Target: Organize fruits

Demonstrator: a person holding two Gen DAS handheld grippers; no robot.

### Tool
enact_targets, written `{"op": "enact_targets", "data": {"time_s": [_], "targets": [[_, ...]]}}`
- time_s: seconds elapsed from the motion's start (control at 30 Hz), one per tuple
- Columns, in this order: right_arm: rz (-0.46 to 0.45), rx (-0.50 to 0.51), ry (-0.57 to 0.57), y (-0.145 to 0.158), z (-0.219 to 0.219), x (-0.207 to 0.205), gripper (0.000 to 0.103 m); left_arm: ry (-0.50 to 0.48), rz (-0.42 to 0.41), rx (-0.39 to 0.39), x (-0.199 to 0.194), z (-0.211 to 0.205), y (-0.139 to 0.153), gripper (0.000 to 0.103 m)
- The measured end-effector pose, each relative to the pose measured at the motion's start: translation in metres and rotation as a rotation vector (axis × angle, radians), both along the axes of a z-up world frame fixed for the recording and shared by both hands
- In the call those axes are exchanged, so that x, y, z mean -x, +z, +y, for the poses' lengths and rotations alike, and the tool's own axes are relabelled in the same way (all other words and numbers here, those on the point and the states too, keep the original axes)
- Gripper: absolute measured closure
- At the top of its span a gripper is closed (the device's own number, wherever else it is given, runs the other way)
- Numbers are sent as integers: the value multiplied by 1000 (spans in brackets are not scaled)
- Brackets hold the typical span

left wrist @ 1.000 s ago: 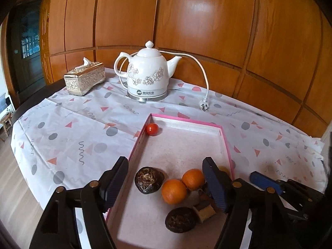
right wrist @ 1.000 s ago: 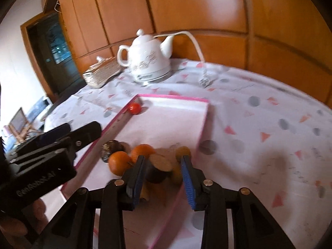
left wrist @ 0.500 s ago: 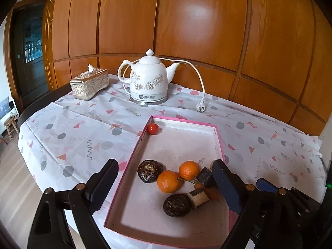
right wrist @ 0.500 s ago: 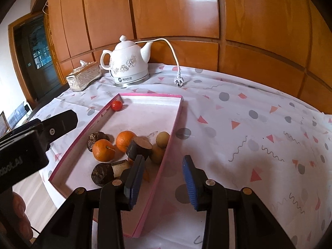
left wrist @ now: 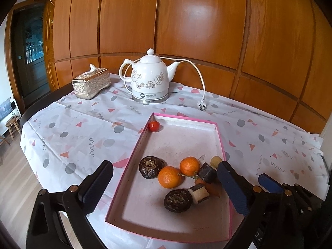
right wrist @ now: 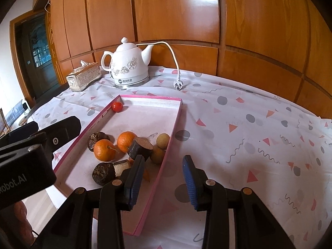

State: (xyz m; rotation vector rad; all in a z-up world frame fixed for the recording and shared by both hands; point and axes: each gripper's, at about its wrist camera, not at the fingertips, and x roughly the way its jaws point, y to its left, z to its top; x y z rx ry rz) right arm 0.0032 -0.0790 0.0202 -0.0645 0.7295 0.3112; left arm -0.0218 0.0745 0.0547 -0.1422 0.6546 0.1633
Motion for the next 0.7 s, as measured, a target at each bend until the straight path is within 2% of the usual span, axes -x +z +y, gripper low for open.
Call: {"op": "enact_targets", "data": {"time_s": [0.7], "targets": [[-10,15,8,0,3,2,64,20,9,-5,3,3,1,0]]}}
